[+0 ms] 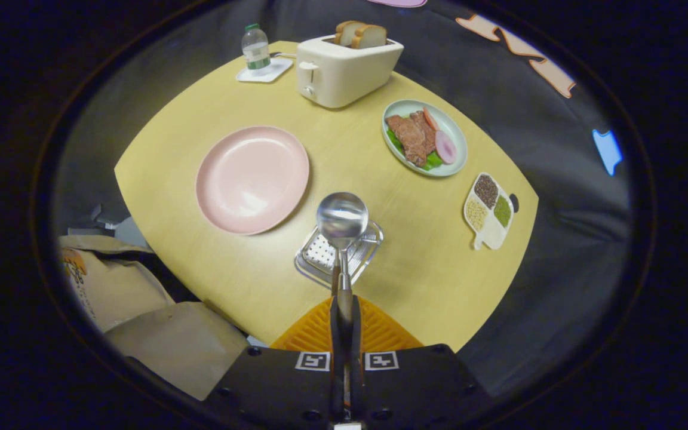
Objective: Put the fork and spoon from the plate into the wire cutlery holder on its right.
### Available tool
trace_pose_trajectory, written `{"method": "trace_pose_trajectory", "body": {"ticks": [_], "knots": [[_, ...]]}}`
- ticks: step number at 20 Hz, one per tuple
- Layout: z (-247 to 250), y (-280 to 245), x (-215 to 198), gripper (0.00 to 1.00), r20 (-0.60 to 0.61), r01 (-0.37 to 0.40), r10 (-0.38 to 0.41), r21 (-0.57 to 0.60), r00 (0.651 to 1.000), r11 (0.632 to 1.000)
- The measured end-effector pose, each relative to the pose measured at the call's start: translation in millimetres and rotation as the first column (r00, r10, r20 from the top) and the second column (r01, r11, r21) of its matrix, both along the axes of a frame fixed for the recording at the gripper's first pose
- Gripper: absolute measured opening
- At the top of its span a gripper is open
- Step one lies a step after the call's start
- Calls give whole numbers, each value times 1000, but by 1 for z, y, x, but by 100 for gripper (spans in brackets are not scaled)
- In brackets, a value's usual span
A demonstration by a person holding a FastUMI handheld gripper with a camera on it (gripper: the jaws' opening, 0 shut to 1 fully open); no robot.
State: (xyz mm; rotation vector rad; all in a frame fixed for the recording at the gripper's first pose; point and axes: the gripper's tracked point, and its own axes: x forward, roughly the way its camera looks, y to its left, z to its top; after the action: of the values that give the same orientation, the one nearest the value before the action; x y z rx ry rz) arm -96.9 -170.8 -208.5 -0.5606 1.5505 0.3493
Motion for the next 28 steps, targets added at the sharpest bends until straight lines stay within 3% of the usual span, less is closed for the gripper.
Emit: {"method": "trace_pose_trajectory", "body": {"ticks": [9, 18, 21, 27, 28], "knots": [[-13, -7, -4, 9, -97, -40, 38, -26, 995, 999], [-20, -4, 10, 15, -52, -32, 30, -29, 998, 999], [-20, -2, 17, 30, -11, -11, 11, -12, 1000, 1000], [-13, 14, 20, 100, 121, 63, -73, 84, 990, 994], [-10, 18, 17, 100, 147, 77, -93, 107, 985, 991]]}}
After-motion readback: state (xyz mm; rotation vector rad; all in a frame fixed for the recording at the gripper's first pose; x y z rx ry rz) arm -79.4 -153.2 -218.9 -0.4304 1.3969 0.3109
